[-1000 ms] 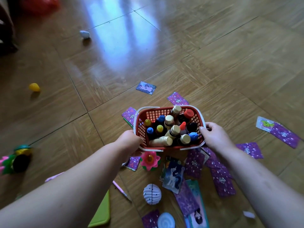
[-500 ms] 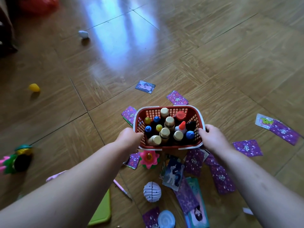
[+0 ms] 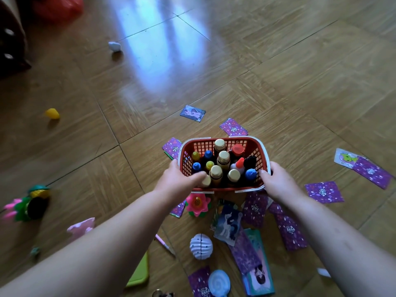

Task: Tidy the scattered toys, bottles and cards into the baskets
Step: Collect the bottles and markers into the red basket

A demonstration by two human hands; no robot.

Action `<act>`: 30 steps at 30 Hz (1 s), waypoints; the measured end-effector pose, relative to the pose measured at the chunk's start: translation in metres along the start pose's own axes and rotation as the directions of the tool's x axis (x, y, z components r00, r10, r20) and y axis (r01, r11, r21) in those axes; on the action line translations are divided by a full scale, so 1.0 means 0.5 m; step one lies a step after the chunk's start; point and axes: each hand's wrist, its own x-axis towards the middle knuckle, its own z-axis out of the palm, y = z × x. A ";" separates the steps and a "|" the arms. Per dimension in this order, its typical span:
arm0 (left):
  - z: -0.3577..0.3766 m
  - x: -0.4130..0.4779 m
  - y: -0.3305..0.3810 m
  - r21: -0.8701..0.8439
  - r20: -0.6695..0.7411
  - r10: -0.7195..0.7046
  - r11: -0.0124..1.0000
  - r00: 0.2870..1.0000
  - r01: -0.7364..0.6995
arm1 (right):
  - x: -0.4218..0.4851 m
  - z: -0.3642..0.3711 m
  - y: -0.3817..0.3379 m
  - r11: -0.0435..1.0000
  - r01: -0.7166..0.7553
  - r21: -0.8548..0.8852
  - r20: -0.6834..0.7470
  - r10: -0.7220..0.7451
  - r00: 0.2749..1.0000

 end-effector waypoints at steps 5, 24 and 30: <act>0.026 0.010 -0.005 0.120 -0.021 0.002 0.993 1.000 0.000 | -0.005 0.003 -0.014 0.998 -0.063 -0.014 0.035 0.064 0.997; -0.022 -0.007 0.032 -0.352 0.096 -0.202 0.909 0.975 0.223 | -0.045 0.011 -0.015 0.848 -0.235 0.475 0.106 0.210 0.972; -0.042 -0.023 0.058 -0.350 0.080 -0.133 0.924 0.988 0.153 | -0.101 -0.037 -0.019 0.850 -0.205 0.486 0.065 0.198 0.978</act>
